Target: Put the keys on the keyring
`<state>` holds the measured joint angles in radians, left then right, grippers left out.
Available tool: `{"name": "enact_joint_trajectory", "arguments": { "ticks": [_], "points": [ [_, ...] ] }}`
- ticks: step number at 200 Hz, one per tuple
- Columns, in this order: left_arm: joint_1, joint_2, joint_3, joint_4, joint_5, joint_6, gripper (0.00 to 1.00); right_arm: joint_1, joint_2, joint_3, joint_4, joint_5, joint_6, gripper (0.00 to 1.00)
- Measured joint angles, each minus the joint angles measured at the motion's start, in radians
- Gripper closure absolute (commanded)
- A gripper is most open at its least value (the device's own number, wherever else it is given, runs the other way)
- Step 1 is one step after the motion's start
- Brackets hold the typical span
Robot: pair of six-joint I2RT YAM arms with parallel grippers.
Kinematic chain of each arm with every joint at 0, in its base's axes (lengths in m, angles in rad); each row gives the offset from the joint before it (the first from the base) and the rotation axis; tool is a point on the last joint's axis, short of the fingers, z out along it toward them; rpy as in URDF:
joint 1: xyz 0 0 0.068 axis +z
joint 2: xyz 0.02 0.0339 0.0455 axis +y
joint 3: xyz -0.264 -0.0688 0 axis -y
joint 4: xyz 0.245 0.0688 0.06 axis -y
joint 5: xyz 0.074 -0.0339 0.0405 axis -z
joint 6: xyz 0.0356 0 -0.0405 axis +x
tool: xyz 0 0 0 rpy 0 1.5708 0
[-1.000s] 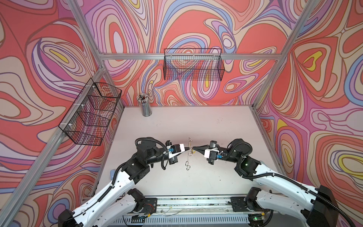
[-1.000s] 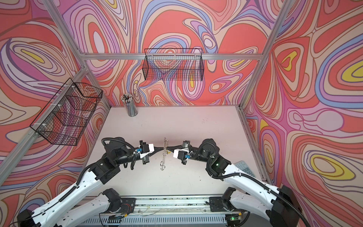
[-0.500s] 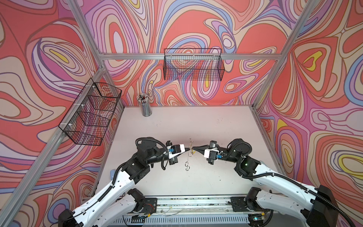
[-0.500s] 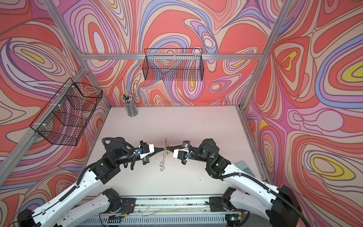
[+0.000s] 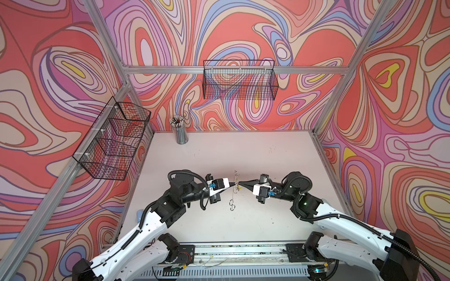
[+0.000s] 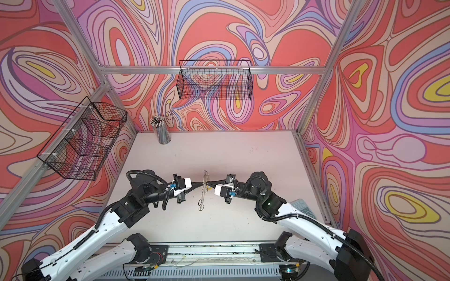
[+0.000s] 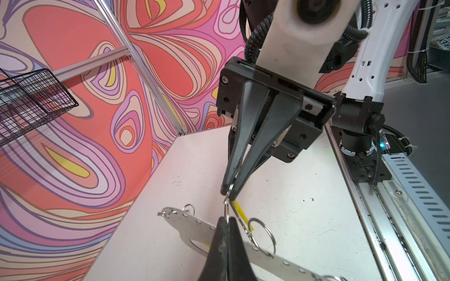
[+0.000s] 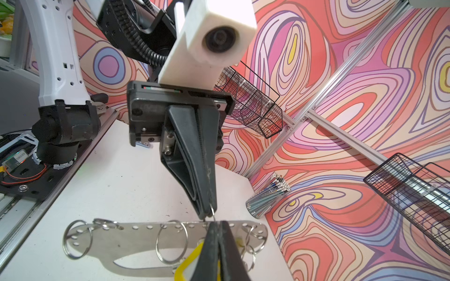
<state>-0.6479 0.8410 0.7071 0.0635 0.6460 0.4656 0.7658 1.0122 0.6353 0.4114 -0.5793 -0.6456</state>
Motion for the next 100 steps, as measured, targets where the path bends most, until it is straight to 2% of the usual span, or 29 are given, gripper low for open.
{"name": "enact_joint_trajectory", "arguments": {
  "ticks": [100],
  "points": [
    [0.0, -0.001, 0.0, 0.011, -0.019, -0.007, 1.0, 0.001, 0.0, 0.0, 0.0, 0.006, 0.0, 1.0]
  ]
}}
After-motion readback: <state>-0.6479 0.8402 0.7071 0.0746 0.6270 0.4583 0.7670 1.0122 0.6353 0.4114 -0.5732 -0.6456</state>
